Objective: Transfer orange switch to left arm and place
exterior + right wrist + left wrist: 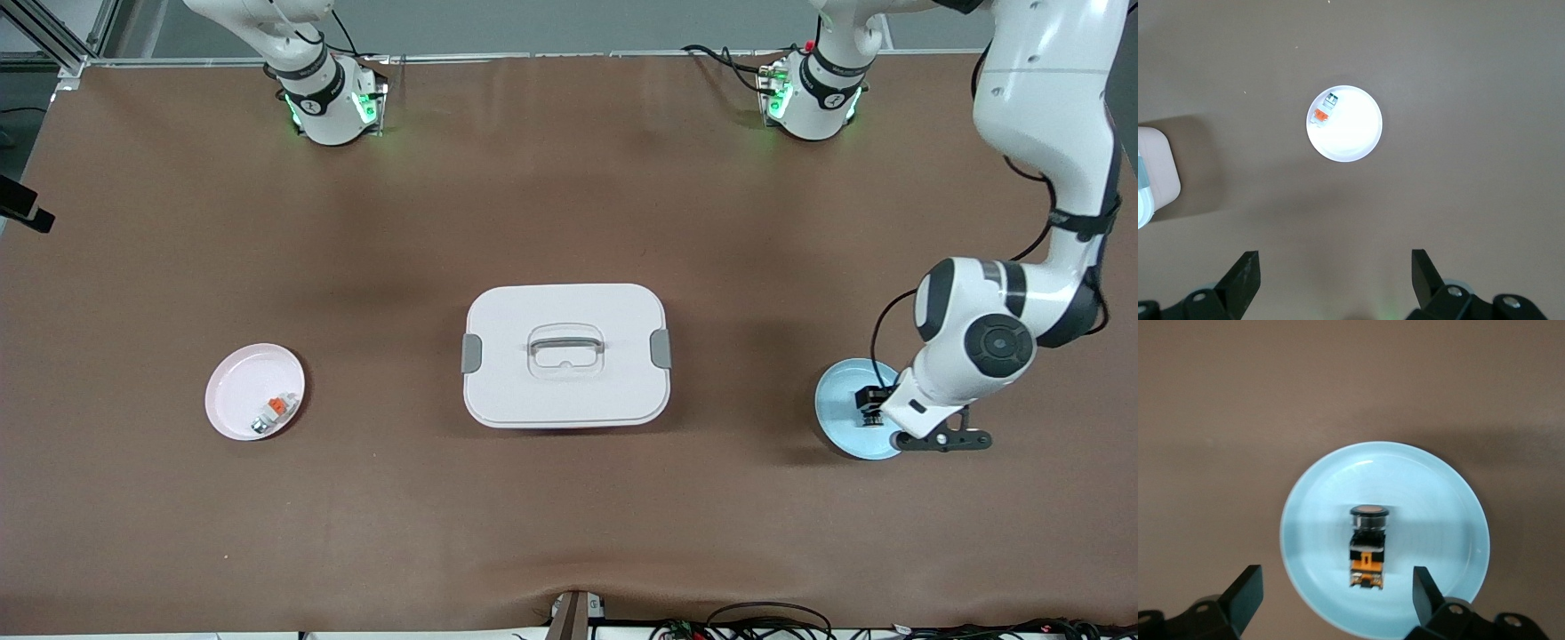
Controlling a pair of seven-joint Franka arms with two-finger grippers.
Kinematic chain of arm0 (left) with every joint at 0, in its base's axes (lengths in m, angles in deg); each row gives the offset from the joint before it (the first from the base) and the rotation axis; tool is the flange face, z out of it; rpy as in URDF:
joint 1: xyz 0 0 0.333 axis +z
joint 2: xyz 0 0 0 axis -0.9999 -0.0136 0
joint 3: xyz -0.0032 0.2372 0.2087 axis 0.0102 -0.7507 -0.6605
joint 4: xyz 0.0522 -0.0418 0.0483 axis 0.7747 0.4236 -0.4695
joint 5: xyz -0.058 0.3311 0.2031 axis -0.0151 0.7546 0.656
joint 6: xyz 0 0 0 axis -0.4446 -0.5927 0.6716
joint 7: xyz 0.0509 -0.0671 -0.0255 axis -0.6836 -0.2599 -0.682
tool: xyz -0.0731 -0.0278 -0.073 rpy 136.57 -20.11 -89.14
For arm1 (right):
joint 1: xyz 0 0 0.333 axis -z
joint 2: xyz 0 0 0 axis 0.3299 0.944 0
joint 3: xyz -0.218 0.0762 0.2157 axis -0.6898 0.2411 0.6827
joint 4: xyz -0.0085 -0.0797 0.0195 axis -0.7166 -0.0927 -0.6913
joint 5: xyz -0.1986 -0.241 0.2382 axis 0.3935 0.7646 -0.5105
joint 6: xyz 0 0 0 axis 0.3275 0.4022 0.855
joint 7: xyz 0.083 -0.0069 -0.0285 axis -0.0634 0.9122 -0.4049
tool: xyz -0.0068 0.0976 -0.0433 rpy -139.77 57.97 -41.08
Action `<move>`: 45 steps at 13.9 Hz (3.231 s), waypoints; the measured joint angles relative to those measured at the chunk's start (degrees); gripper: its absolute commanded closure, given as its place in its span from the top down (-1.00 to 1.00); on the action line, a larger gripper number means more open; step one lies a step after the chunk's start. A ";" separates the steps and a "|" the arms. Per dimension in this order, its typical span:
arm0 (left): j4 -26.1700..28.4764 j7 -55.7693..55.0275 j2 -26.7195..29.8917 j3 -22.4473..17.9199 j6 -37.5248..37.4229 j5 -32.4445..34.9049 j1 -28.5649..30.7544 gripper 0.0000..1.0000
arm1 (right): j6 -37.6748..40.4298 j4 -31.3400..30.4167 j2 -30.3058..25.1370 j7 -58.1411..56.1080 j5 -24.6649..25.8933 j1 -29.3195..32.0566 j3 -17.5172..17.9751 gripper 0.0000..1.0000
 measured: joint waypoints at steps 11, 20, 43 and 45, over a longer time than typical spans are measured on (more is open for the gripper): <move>-8.54 1.86 12.89 0.01 -16.76 0.00 0.86 1.00 | -4.10 -7.97 -6.03 -0.04 0.01 -4.20 -1.37 1.00; -8.62 5.47 22.85 0.34 -25.65 -4.40 0.77 1.00 | -4.18 -8.40 -6.13 -0.05 0.00 -2.97 -2.18 1.00; -7.58 2.99 33.16 -0.02 -37.11 -10.13 -6.72 1.00 | -4.71 -7.49 -6.24 -2.44 -0.05 -2.16 -0.29 1.00; -6.60 0.29 34.09 -0.14 -37.22 -11.38 -7.71 1.00 | -4.57 -7.20 -6.25 -2.41 -0.02 -2.06 -0.29 1.00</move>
